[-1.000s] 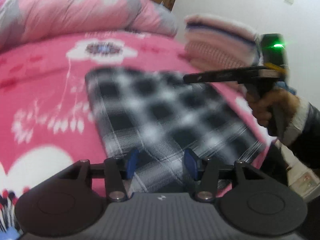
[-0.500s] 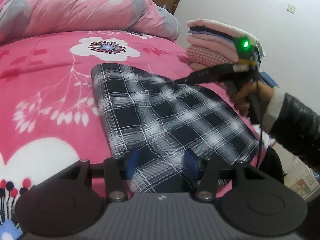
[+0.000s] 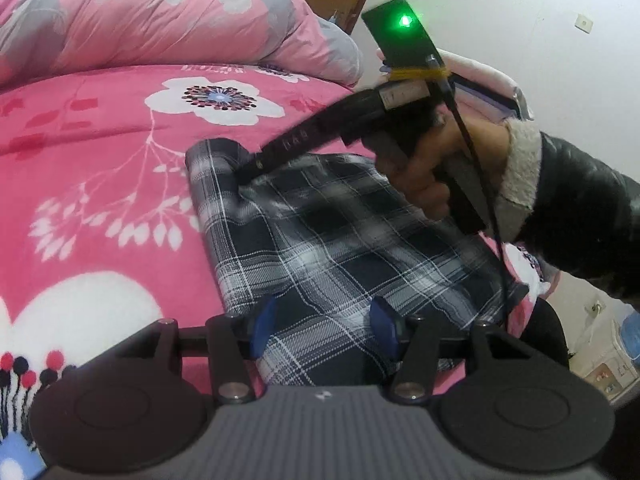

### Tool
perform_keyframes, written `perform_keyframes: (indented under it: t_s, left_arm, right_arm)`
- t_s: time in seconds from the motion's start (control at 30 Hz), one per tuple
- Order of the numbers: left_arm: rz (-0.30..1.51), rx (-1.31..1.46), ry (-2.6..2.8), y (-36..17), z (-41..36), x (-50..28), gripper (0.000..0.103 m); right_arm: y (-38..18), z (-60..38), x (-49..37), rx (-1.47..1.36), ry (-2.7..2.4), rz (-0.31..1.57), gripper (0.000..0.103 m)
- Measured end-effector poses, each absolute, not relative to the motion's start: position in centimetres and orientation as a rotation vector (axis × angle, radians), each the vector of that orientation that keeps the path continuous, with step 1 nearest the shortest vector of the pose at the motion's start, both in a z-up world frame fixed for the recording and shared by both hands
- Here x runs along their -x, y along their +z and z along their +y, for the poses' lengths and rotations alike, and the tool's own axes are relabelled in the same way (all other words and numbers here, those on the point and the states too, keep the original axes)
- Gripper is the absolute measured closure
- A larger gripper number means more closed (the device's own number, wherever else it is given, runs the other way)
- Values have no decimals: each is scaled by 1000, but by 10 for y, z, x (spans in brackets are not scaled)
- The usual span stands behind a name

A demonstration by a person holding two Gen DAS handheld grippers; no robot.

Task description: Fold clothes

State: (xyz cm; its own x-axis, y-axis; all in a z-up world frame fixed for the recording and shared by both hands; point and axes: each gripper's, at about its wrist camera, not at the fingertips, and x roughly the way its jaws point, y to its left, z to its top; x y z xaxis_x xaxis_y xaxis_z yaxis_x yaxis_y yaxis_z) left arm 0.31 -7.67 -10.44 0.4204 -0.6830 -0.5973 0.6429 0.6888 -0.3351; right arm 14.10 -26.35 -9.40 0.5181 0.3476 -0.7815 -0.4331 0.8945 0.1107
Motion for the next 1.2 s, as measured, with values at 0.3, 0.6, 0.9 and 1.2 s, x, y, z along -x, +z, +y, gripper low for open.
perform_keyframes:
  t_s: [0.3, 0.6, 0.9, 1.2]
  left_arm:
    - [759, 64, -868, -108, -74, -1, 46]
    - [752, 53, -867, -106, -73, 2, 46]
    - [747, 0, -813, -98, -71, 16, 46]
    - [764, -99, -658, -87, -66, 42, 41]
  right_arm:
    - [-64, -232, -148, 116, 561, 901, 86]
    - [-51, -259, -131, 4, 401, 807, 87]
    - [-41, -345, 13, -57, 327, 665, 86]
    - [-71, -398, 89, -230, 198, 560, 84]
